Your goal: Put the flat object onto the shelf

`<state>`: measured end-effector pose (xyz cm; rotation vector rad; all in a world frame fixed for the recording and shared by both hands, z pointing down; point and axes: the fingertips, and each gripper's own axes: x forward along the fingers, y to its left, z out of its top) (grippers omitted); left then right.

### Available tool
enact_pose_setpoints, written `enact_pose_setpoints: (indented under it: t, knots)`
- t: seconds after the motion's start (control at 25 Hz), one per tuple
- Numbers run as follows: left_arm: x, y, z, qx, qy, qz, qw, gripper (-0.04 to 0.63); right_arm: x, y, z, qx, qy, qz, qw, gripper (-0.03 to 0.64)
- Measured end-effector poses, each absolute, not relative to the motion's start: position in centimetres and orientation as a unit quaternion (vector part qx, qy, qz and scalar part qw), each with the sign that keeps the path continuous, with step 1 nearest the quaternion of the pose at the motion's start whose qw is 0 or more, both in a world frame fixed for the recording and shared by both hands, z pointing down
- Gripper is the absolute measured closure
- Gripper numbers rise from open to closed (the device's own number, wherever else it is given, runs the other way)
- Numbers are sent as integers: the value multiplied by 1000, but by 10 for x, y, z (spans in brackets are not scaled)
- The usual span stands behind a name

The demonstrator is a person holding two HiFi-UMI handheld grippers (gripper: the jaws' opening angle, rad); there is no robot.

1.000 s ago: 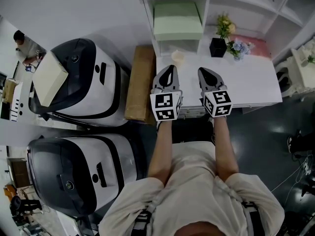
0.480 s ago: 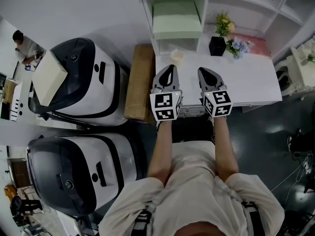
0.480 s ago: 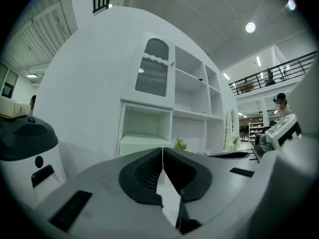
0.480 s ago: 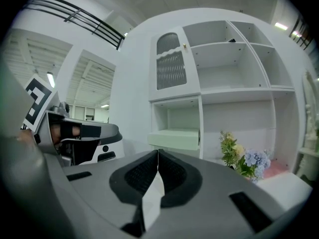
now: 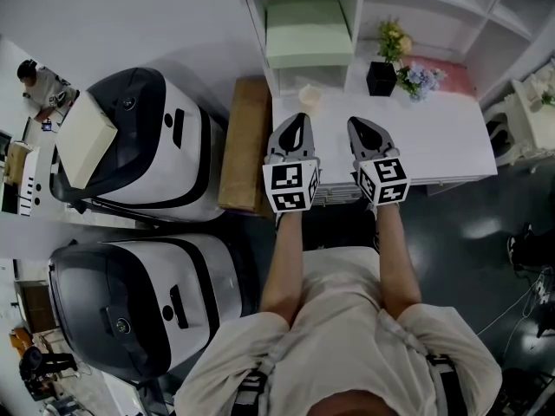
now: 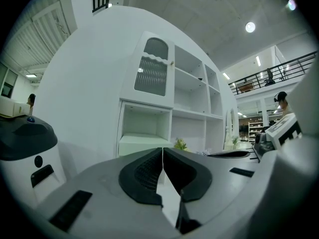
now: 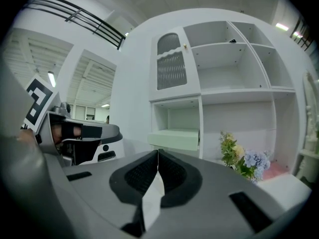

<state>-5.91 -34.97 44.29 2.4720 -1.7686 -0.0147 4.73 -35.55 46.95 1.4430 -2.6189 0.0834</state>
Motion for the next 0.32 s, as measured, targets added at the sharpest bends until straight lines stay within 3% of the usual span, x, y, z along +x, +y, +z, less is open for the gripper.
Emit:
enact_pose_setpoints:
  t: [0.32]
  knots:
    - [-63, -352, 443, 810, -584, -9, 52, 583, 45, -356, 472, 479, -873, 24, 82, 548]
